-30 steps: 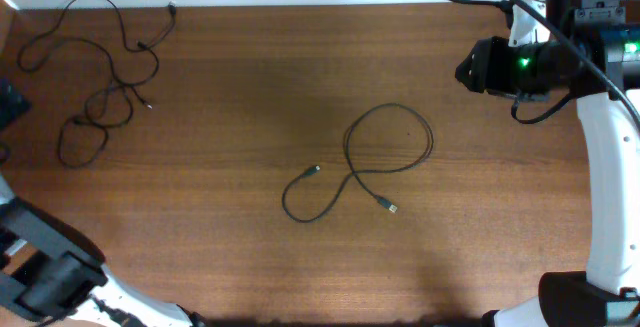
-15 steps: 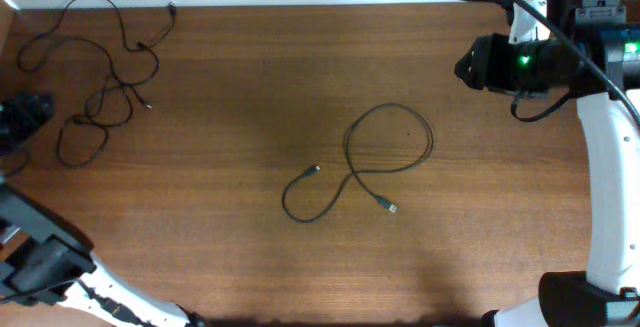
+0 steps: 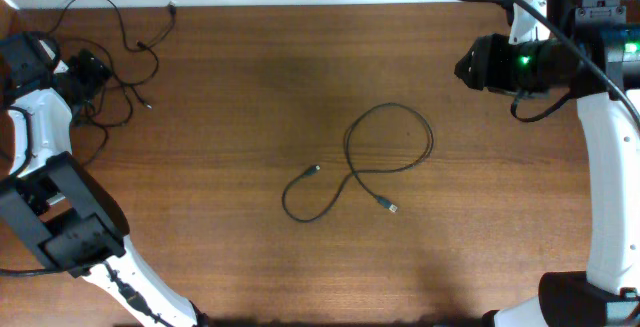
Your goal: Untangle cables
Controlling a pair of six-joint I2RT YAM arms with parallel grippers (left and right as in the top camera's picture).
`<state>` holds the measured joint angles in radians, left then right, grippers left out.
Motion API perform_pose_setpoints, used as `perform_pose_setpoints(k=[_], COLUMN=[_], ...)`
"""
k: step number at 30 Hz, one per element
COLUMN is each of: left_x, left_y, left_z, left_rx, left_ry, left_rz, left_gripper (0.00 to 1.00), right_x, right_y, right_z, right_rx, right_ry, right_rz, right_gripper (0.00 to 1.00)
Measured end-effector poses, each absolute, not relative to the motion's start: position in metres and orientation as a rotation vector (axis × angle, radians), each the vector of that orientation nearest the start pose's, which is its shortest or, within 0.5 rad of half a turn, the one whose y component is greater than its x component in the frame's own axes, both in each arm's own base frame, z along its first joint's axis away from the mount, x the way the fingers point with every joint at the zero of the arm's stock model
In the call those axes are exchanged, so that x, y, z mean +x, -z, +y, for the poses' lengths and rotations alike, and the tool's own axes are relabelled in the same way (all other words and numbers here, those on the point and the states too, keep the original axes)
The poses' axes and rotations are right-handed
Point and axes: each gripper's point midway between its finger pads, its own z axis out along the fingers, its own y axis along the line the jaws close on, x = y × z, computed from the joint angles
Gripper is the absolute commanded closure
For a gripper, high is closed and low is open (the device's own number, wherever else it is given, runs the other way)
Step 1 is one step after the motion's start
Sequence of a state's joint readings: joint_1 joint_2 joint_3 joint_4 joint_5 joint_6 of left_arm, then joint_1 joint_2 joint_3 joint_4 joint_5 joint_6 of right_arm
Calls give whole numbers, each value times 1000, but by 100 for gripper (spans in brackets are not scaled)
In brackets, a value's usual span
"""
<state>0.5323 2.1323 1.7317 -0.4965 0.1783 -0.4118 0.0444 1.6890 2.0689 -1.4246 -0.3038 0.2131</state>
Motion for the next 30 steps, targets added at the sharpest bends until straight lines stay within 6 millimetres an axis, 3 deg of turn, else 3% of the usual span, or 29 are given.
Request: perform_pose_setpoints(k=[4,10,21,23,24,25,27,30], left_x=[496,488,485,480,476,474,472,466], left_y=[-99,-59,-51,-40,-28,-22,-19,-13], left_z=[262,258,243,236,232,231,231,233], left_rx=[-1227,-1473,-1644,-1680,-1715,-1733,-1747,-1773], left_ry=[202,265,393,408,414,415,401,356], left_rz=[2159,2130,2080,2109,2133,2142,2149,2158], left_gripper=[11,8,10,16,27,30,37,56], right_x=[373,373,373,373,373,373,373,372], right_y=[-316,-316,-316,-316,-316,-316,-316,-316], right_z=[68,68,68,68,68,68,68,68], right_rx=[113,114,113,113,113,113,113,114], right_ry=[-488,-488,-488,-488,-488,-488,-488,-488], right_rz=[2618,2618,2618,2618,2618,2618,2620,2622], right_gripper=[48,48,48,48,48,48,48,48])
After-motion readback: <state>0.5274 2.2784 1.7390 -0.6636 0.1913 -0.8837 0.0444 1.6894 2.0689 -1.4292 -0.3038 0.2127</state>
